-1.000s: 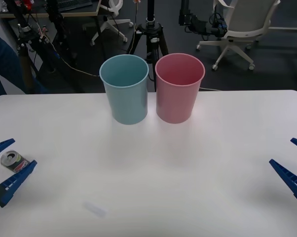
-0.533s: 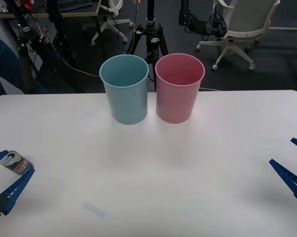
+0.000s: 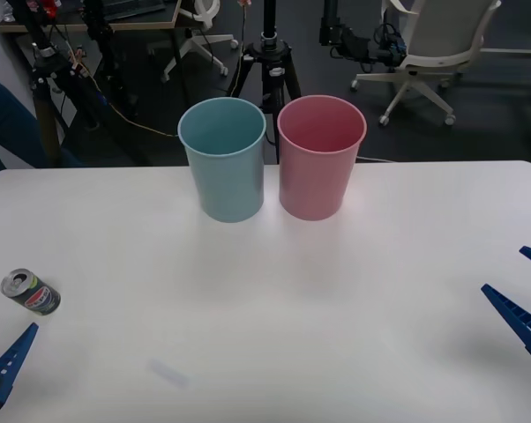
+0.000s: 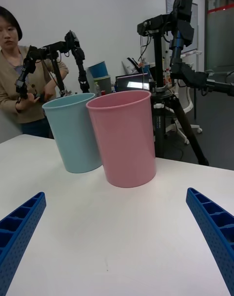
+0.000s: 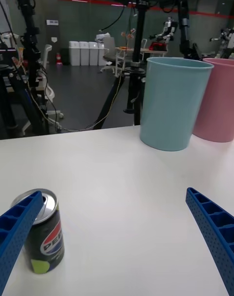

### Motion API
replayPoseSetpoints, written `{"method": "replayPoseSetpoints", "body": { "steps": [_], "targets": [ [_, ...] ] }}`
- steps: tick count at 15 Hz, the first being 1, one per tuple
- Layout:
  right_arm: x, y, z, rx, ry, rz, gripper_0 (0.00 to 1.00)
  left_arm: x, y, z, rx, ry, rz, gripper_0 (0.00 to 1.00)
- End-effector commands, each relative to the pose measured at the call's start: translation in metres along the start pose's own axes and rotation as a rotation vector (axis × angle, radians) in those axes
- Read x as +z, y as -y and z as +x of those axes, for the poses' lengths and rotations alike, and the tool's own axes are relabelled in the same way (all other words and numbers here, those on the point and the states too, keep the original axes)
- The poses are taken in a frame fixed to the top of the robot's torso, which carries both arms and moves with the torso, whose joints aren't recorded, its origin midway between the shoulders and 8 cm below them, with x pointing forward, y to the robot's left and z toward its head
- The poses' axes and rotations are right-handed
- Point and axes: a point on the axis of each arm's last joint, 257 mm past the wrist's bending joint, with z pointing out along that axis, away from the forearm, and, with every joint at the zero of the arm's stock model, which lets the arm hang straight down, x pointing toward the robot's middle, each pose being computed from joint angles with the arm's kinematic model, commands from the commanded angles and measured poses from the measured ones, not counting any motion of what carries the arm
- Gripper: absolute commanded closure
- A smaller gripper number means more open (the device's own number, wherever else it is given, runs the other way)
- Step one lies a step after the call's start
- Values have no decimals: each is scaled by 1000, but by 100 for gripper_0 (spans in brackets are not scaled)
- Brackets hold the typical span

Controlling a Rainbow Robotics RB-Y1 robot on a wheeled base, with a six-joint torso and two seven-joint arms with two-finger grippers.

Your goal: Grasp the object on the table and drop it into the matching bin: aluminum can to the light blue bin, PET bottle to the pink bin.

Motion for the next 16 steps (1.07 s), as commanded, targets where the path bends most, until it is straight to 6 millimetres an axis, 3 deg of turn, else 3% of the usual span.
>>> {"method": "replayPoseSetpoints", "body": {
  "steps": [1,4,9,16],
  "targets": [
    [0,0,0,0,0,0,0,-13,-20,15,11,-14,-61,0],
    [0,0,0,0,0,0,0,-16,-33,35,-9,-35,-91,0],
    [0,0,0,0,0,0,0,-4,-26,59,-40,-37,-87,0],
    [0,0,0,0,0,0,0,23,-56,75,72,23,-104,0]
  ]
}}
